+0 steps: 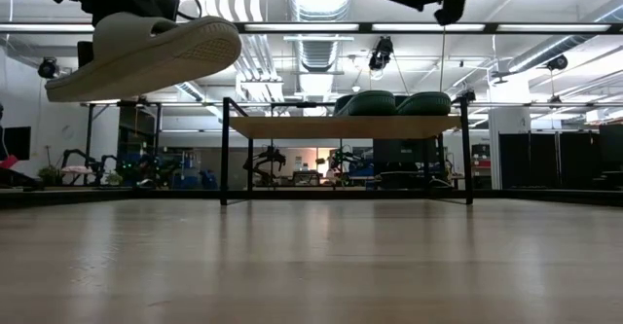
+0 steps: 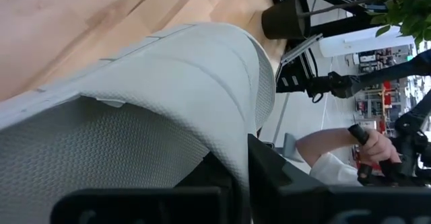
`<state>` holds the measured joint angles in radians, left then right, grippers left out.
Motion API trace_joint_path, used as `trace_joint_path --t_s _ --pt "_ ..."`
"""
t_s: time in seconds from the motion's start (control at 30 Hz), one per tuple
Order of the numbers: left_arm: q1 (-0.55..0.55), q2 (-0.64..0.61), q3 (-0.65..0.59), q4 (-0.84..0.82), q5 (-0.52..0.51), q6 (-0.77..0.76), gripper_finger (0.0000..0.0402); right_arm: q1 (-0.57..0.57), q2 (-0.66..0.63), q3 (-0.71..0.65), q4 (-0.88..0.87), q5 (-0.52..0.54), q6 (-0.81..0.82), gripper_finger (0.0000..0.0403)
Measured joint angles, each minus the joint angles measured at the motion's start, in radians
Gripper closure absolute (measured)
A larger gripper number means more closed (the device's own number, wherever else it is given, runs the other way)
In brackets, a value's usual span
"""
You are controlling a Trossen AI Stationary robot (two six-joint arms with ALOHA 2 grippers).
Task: Pick and place slides into the shelf
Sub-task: Put the top gray slide on the shelf
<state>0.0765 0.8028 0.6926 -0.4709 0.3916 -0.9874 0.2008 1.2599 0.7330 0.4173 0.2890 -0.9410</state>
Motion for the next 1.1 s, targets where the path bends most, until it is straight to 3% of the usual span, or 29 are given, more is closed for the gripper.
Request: trace_joint_path --t_s 0.37,0.67,0.83,1.1 --pt "0.000 0.002 0.000 0.002 0.020 -0.002 0.0401 0.045 0.020 0.005 0.032 -0.002 -0.229 0.0202" --pt "0.000 0.019 0.000 0.022 0.020 -0.005 0.0401 0.085 0.075 0.071 -0.052 -0.004 -0.275 0.0202" --pt "0.000 0.038 0.000 0.111 0.029 -0.035 0.0401 0.085 0.138 0.125 -0.146 0.005 -0.272 0.0202" --pt "0.002 0.118 0.035 0.172 0.040 -0.080 0.0402 0.089 0.158 0.184 -0.187 0.139 -0.251 0.0202"
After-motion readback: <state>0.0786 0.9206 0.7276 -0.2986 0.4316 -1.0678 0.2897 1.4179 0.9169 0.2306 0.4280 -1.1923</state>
